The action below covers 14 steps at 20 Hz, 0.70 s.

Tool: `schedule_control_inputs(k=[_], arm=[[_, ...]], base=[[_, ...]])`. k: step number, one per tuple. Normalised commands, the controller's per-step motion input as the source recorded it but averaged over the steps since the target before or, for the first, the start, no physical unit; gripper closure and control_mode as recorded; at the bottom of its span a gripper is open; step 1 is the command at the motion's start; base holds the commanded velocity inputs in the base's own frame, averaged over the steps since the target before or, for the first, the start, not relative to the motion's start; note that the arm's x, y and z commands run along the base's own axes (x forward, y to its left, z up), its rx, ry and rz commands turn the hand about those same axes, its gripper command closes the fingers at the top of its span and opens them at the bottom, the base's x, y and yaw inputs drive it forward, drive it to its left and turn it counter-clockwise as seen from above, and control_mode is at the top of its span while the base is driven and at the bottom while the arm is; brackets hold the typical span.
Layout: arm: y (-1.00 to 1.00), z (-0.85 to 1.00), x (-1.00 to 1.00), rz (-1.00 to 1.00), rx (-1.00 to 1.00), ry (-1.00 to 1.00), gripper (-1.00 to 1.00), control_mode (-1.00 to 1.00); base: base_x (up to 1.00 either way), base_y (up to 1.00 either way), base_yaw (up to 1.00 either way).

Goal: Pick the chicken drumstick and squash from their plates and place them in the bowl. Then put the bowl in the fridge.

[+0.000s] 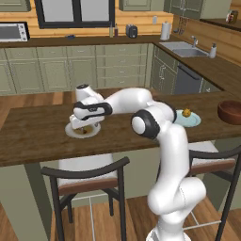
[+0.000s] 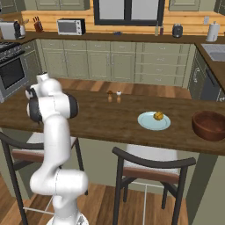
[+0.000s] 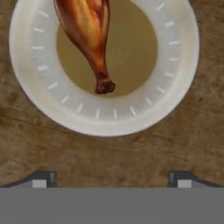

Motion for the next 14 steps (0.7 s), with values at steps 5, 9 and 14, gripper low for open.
schedule_control_inputs(k=[5, 9, 14], arm=[[0.17, -0.24, 0.58, 0.00, 0.00, 0.01, -1.00, -1.00], [0.16, -0.27, 0.41, 0.00, 0.00, 0.02, -1.00, -1.00], [0.05, -0.36, 0.26, 0.02, 0.00, 0.00, -1.00, -1.00]], base=[[0.00, 0.00, 0.00], [0.00, 0.00, 0.00], [0.00, 0.00, 0.00]])
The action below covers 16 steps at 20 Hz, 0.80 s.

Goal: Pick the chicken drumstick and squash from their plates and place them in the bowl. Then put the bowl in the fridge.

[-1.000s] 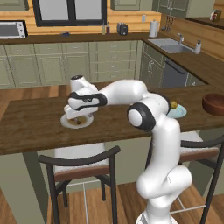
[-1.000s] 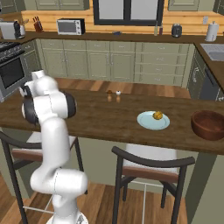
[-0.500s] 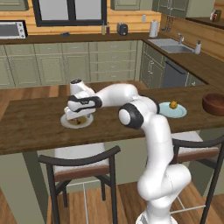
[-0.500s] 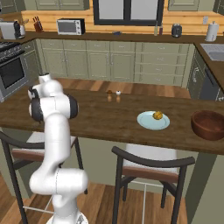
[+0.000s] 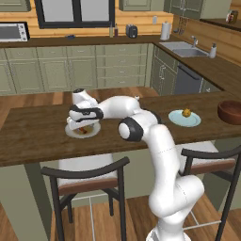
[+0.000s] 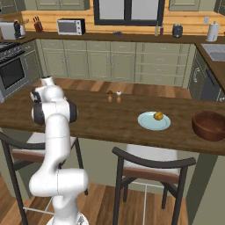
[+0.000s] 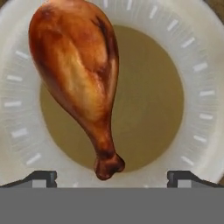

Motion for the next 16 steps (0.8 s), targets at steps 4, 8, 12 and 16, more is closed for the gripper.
schedule_control_inputs(k=[4, 8, 12, 16], arm=[[0.00, -0.34, 0.15, 0.02, 0.00, 0.00, -1.00, -1.00], [0.01, -0.29, 0.06, 0.03, 0.00, 0.01, -1.00, -1.00], [0.01, -0.30, 0.00, 0.04, 0.00, 0.04, 1.00, -1.00], [0.00, -0.06, 0.00, 0.03, 0.00, 0.02, 1.00, -1.00]], base=[[0.00, 0.00, 0.00], [0.00, 0.00, 0.00], [0.00, 0.00, 0.00], [0.00, 0.00, 0.00]])
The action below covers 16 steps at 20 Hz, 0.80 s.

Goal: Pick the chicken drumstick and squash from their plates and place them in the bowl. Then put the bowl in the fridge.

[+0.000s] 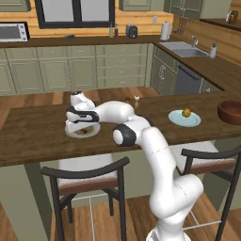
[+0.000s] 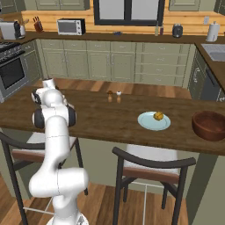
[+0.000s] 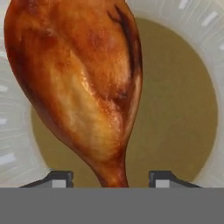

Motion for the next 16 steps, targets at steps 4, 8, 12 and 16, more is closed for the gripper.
schedule_control_inputs(k=[4, 8, 12, 16], arm=[[0.00, -0.23, -0.01, 0.00, 0.01, 0.03, 1.00, -1.00], [0.00, -0.49, -0.01, 0.00, 0.01, 0.00, 1.00, -1.00], [-0.09, -0.31, 0.00, 0.00, 0.03, 0.01, 1.00, -1.00], [-0.77, 0.05, -0.58, 0.00, 0.08, -0.09, 1.00, -1.00]], base=[[0.00, 0.00, 0.00], [0.00, 0.00, 0.00], [0.00, 0.00, 0.00], [0.00, 0.00, 0.00]])
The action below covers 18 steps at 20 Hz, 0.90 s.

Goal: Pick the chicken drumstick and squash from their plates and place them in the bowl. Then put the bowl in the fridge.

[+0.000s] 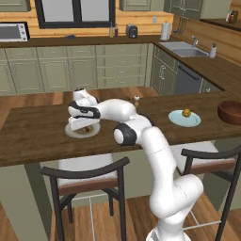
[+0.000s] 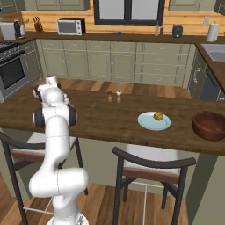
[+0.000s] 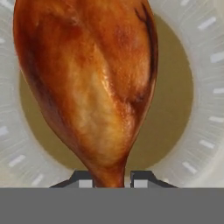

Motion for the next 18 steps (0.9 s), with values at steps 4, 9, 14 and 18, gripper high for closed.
schedule_control_inputs(k=[4, 9, 14, 18], arm=[[-0.97, 0.09, -0.86, -0.02, 0.12, -0.10, 1.00, -1.00], [-0.98, 0.28, -1.00, -0.05, 0.15, -0.14, 1.00, -1.00], [-0.82, 0.70, -1.00, -0.06, 0.12, -0.16, 1.00, -1.00], [-0.81, 0.72, -1.00, -0.09, 0.09, -0.17, 1.00, -1.00]], base=[[0.00, 0.00, 0.00], [0.00, 0.00, 0.00], [0.00, 0.00, 0.00], [0.00, 0.00, 0.00]])
